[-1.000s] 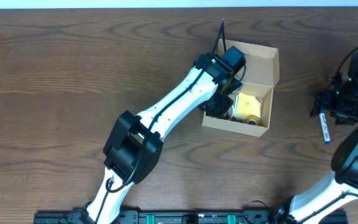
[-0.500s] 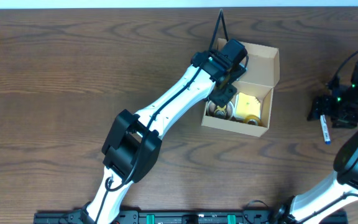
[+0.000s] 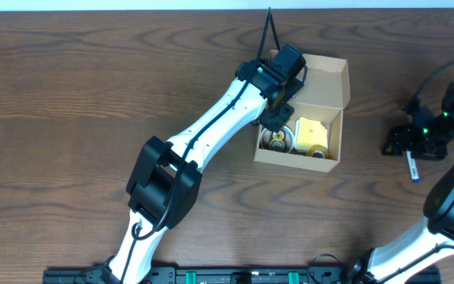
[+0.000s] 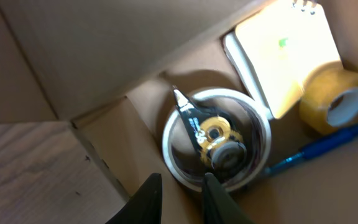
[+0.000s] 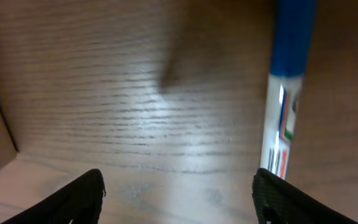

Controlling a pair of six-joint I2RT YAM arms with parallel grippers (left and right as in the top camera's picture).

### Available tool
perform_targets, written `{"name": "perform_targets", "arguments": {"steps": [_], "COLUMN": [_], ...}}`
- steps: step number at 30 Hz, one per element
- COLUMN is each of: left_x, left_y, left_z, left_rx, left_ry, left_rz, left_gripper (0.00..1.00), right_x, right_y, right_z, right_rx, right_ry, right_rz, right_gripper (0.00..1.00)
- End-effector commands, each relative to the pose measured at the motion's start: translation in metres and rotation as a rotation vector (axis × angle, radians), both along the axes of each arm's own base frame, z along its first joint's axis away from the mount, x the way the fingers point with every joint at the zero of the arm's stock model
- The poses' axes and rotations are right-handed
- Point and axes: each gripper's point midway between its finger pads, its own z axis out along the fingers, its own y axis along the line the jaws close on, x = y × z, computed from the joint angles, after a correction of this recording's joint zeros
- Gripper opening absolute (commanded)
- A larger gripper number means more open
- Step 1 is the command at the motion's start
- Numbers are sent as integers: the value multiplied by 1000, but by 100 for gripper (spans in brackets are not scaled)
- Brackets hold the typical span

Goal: Pack container

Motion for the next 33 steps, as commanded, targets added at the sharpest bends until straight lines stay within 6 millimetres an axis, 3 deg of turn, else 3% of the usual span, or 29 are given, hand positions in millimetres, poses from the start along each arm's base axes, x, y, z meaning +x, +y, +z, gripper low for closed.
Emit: {"name": "perform_targets", "arguments": {"steps": [1,13,25,33], "left_x": [-6,-10,30,22], "left_y": [-1,3,45,32], "left_z": [0,-1,-2,-2], "left_rx": [-11,8,54,43], "left_ry": [30,45,-10,-13], "left_rz": [-31,-38,88,52], "left_gripper": [23,26,26,26], "right_x": [2,5,4,0], "right_y": [3,-19,-30,-29], "right_z": [1,-2,-1,-16], "right_rx": [33,-60,-39,-9], "right_ry": [-52,-57,-88,-42], "right_rz": [139,151,70,21], "right_gripper": [80,85,86,75]}}
